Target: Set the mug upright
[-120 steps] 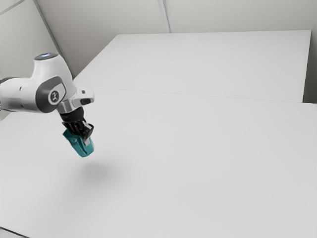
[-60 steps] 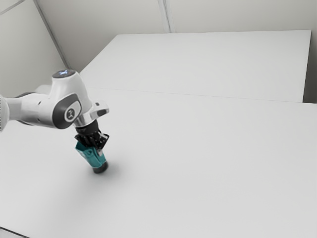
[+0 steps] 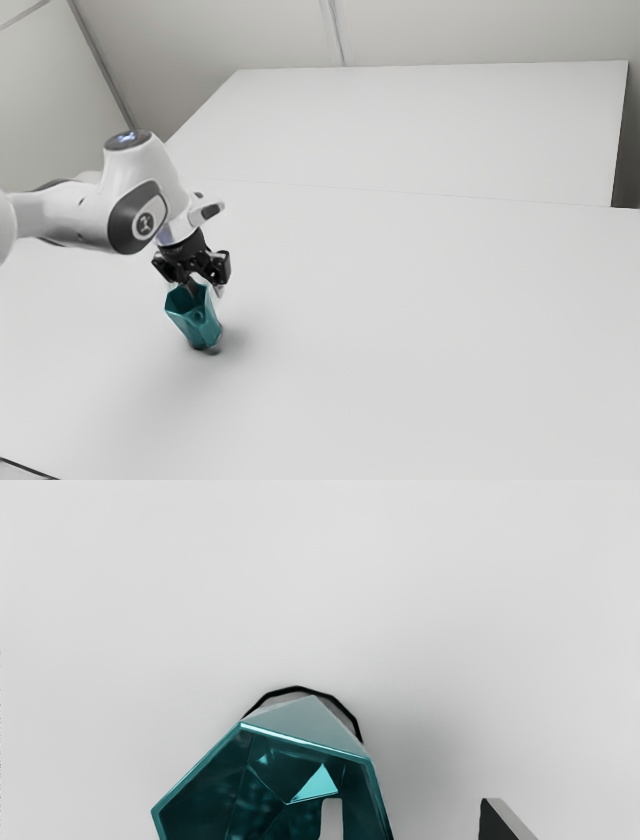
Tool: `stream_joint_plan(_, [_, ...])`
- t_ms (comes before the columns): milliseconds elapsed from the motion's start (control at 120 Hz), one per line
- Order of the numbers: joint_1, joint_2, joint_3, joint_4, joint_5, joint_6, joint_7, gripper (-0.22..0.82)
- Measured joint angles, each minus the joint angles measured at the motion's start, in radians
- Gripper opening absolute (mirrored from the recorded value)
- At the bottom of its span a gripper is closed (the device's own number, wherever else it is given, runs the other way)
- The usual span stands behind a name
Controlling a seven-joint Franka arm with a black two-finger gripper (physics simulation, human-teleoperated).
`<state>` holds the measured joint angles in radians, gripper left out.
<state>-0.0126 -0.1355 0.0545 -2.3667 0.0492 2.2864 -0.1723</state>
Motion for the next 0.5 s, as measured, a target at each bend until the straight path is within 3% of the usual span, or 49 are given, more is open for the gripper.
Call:
stream_joint_plan(200, [-0.01, 0.005, -0.021, 0.161, -0.009, -0.092, -0.019, 0.45])
stream_joint_plan(500, [-0.024, 0.109, -0.031, 0.553, -0.011, -0.432, -0.03, 0.55])
